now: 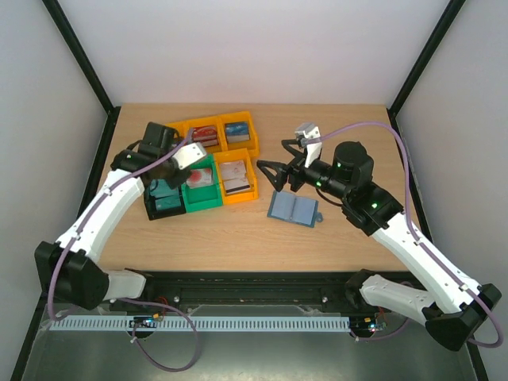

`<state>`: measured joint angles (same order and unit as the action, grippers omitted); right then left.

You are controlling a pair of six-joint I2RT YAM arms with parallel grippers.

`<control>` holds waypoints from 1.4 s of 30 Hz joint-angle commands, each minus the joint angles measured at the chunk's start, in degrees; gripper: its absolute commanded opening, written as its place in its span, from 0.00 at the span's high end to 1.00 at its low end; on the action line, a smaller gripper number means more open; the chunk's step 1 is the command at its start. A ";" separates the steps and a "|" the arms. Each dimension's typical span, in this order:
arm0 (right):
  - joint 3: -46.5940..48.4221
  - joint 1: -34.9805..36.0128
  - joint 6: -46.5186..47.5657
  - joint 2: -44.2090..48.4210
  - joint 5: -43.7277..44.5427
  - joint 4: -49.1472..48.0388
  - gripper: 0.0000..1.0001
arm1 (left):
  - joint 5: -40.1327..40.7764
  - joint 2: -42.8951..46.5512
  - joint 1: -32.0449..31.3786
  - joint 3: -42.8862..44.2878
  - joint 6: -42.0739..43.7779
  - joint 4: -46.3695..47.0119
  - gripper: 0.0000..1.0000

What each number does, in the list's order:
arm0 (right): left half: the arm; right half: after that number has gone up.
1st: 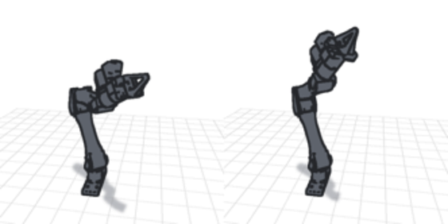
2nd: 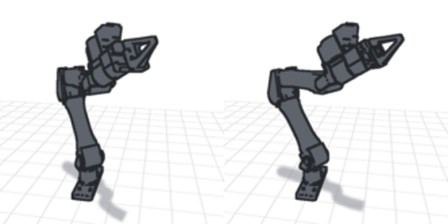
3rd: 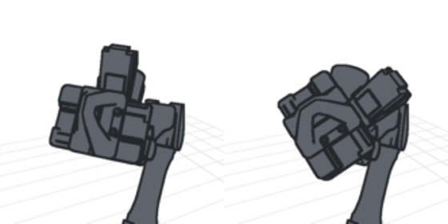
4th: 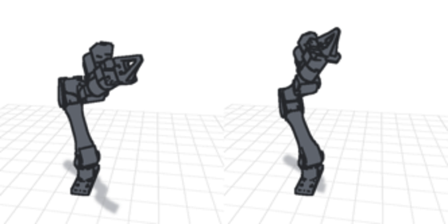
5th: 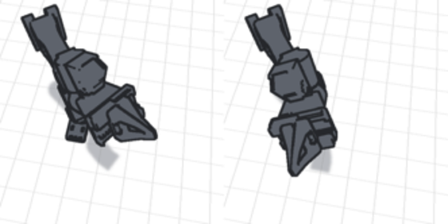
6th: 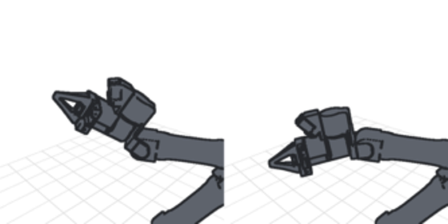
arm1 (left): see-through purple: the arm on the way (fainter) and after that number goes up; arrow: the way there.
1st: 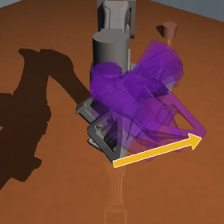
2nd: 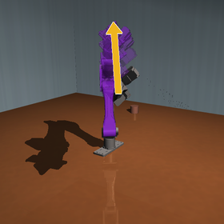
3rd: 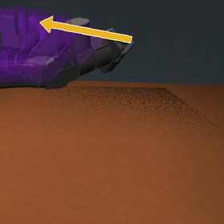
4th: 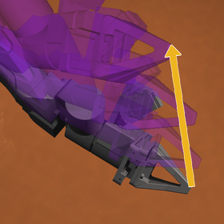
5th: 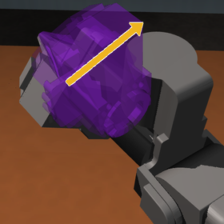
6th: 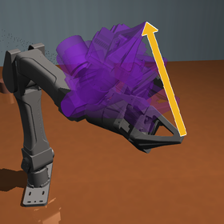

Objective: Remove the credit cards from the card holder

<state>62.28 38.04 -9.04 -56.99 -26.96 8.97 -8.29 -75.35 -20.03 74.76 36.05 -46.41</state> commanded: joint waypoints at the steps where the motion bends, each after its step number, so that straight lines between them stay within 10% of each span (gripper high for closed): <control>1: -0.87 -0.59 -0.84 0.86 5.23 1.96 0.01 | 22.26 0.10 8.37 -10.65 14.02 13.32 0.98; 11: -2.86 -0.93 -0.50 2.50 4.90 2.16 0.01 | 18.81 -2.89 15.10 -23.08 30.76 31.47 0.98; 35: -3.10 -1.22 0.00 4.26 4.02 2.96 0.01 | 23.97 -9.95 15.04 -33.80 36.95 50.85 0.98; 42: -3.30 -1.22 0.08 4.95 3.92 3.31 0.01 | 21.38 -8.01 15.02 -33.81 35.79 46.94 0.32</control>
<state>59.46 37.08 -9.41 -53.34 -22.79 11.35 13.89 -84.84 -4.91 41.12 71.88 1.69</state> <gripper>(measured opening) 0.987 0.582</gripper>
